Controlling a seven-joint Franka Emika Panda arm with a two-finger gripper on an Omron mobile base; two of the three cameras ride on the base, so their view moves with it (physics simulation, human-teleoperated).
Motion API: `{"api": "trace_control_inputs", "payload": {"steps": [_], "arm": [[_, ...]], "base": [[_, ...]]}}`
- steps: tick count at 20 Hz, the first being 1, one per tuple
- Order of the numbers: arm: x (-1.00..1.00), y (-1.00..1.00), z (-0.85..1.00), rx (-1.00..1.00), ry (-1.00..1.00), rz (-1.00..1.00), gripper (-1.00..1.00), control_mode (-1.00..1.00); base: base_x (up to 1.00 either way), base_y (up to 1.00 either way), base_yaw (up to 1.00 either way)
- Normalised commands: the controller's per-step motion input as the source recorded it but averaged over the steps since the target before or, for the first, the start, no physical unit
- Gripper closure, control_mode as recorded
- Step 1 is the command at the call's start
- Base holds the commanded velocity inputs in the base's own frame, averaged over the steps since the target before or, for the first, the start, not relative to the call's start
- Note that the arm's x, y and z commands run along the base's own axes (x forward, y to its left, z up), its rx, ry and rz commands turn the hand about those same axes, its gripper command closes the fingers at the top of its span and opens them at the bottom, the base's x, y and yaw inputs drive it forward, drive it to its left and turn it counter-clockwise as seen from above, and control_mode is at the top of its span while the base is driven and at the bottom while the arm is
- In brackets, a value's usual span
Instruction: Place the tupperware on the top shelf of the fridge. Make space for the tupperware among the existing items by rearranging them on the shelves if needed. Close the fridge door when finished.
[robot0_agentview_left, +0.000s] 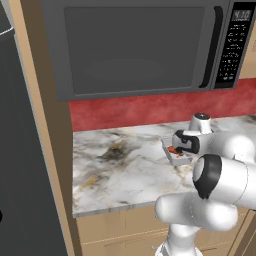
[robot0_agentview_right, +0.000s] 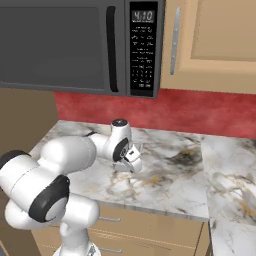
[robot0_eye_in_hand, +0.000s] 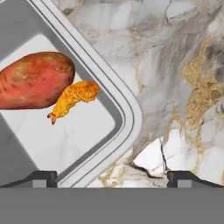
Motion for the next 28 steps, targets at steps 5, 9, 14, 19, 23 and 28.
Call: {"api": "trace_control_inputs", "payload": {"steps": [5,9,14,19,23,28], "arm": [[0.19,0.00,-0.23,0.00,0.00,0.00,-1.00,-1.00],[0.03,0.00,-0.16,0.00,0.00,0.00,1.00,-1.00],[0.00,0.00,0.00,0.00,0.00,0.00,1.00,-1.00],[-0.13,0.00,0.00,0.00,-0.02,0.00,1.00,-1.00],[-0.75,0.01,0.51,0.00,-0.23,0.00,1.00,-1.00],[-0.81,0.12,0.98,0.00,-0.20,0.00,1.00,-1.00]], "base": [[0.00,0.00,0.00],[0.00,0.00,0.00],[0.00,0.00,0.00],[0.00,0.00,0.00],[0.00,0.00,0.00],[0.00,0.00,0.00]]}}
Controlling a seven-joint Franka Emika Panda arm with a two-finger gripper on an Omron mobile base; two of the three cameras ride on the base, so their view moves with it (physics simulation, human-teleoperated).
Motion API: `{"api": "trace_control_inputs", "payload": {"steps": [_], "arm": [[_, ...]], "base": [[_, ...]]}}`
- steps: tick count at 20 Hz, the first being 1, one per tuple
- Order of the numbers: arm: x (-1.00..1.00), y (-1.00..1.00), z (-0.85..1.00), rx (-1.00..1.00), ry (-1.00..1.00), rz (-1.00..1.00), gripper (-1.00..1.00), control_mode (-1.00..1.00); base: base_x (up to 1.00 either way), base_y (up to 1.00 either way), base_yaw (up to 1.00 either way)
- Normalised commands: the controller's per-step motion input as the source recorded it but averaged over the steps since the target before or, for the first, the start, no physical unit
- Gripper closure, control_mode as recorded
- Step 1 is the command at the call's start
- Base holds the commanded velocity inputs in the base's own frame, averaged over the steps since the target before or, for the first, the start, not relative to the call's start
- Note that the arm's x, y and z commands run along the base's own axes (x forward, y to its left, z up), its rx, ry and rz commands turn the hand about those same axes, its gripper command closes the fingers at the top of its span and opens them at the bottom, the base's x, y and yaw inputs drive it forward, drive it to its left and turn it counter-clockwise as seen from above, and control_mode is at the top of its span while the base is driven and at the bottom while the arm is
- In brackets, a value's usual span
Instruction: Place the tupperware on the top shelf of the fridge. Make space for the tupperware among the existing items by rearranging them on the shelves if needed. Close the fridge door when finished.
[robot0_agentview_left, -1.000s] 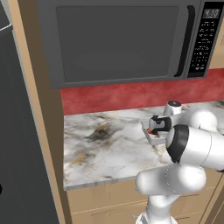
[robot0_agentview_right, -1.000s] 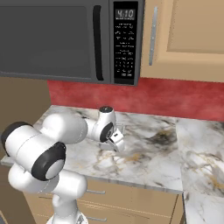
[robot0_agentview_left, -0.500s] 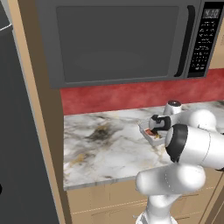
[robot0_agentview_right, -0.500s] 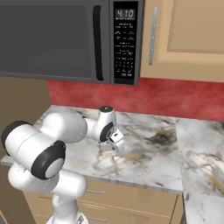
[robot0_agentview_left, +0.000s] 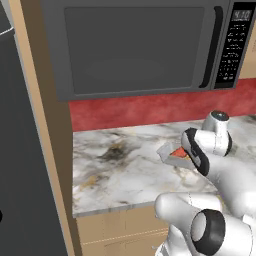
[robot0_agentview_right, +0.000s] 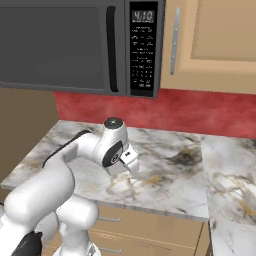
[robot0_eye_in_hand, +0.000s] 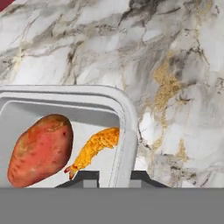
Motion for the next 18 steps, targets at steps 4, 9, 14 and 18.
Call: {"api": "trace_control_inputs", "payload": {"steps": [4,9,14,18], "arm": [[-0.84,0.28,1.00,0.00,-0.19,0.00,1.00,-1.00],[-0.91,0.42,1.00,0.00,-0.19,-0.03,1.00,-1.00],[-0.73,0.53,1.00,0.01,-0.05,-0.03,1.00,-1.00],[-0.49,0.59,1.00,0.08,0.01,-0.04,1.00,-1.00]], "base": [[0.00,0.00,0.00],[0.00,0.00,0.00],[0.00,0.00,0.00],[0.00,0.00,0.00]]}}
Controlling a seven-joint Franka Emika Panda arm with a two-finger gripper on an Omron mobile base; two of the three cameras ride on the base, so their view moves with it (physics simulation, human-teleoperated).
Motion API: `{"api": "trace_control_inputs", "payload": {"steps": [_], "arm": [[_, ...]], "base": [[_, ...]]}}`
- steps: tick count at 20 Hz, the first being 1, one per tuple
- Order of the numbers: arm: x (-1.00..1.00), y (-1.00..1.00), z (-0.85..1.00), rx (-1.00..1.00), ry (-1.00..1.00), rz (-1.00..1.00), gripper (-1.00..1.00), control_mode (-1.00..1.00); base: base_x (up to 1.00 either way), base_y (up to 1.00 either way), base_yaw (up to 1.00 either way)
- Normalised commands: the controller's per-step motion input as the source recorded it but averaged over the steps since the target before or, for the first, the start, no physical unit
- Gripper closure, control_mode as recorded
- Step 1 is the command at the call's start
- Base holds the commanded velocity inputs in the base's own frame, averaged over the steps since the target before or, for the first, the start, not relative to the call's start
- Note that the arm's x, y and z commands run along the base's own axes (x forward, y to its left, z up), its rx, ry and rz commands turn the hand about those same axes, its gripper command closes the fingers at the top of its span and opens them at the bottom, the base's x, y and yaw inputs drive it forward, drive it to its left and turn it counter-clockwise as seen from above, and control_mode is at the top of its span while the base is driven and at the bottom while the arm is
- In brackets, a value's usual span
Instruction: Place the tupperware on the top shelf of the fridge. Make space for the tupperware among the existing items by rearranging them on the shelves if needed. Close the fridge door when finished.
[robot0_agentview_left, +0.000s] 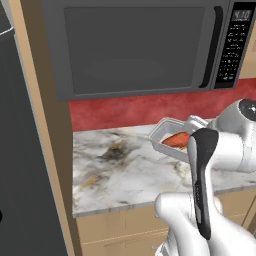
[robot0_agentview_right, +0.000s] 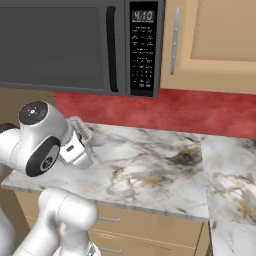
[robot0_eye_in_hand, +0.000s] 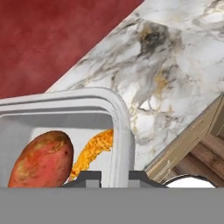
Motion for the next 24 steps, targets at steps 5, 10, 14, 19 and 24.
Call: {"api": "trace_control_inputs", "payload": {"steps": [5,10,14,19,24], "arm": [[-0.71,0.27,0.43,0.08,-0.09,-0.10,1.00,-1.00],[-0.63,0.00,-0.15,0.21,-0.28,-0.14,1.00,-1.00],[-0.08,0.00,0.00,0.09,-0.09,-0.01,1.00,-1.00],[0.00,0.00,0.00,0.00,0.00,0.00,1.00,-1.00],[-0.09,0.00,0.00,0.00,0.00,0.00,1.00,1.00]], "base": [[0.00,0.00,0.00],[0.00,0.00,0.00],[0.00,0.00,0.00],[0.00,0.00,0.00],[-0.23,0.00,0.00]]}}
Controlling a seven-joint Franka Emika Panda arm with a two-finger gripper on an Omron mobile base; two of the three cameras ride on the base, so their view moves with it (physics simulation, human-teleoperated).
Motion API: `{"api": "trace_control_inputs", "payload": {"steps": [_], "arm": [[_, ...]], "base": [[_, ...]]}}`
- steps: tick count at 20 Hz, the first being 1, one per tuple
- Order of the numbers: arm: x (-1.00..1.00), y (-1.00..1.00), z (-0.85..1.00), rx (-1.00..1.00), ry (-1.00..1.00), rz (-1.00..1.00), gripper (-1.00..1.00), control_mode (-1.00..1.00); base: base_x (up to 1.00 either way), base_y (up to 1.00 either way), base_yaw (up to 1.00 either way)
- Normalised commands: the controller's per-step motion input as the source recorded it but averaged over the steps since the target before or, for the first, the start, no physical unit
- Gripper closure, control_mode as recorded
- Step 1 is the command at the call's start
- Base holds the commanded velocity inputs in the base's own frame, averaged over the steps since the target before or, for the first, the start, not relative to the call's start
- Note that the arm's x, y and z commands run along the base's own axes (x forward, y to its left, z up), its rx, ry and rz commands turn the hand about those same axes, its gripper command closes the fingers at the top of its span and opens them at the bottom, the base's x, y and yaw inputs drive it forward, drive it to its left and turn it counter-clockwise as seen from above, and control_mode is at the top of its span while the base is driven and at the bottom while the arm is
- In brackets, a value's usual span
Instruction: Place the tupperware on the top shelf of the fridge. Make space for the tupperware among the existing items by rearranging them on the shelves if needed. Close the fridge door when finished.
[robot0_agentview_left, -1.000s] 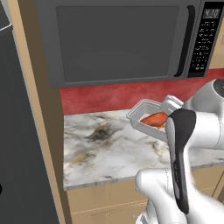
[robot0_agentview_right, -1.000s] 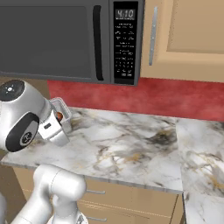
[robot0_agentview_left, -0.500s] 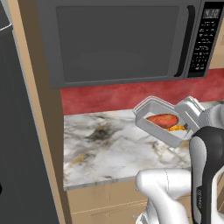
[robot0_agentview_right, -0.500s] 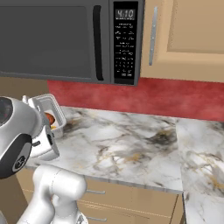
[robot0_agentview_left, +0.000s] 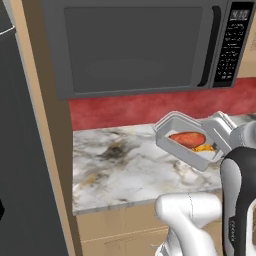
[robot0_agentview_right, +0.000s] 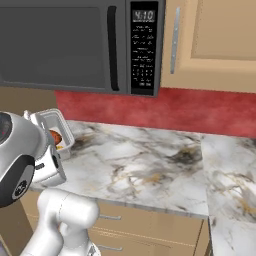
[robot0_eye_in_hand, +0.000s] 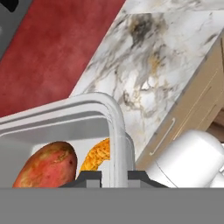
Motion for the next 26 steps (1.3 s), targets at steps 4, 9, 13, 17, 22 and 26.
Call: {"api": "trace_control_inputs", "payload": {"steps": [4,9,13,17,22,26], "arm": [[0.00,0.00,0.00,0.00,0.00,0.00,1.00,1.00],[0.00,0.00,0.00,0.00,0.00,0.00,1.00,1.00],[0.00,0.00,0.00,0.00,0.00,0.00,1.00,1.00],[0.00,0.00,0.00,0.00,0.00,0.00,1.00,1.00],[0.00,0.00,0.00,0.00,0.00,0.00,1.00,1.00],[0.00,0.00,0.00,0.00,0.00,0.00,1.00,1.00]], "base": [[-0.55,0.00,0.00],[-0.74,0.00,-0.01],[-0.84,0.00,0.00],[-0.88,0.00,0.00],[-0.86,0.00,0.00],[-0.83,-0.05,0.05]]}}
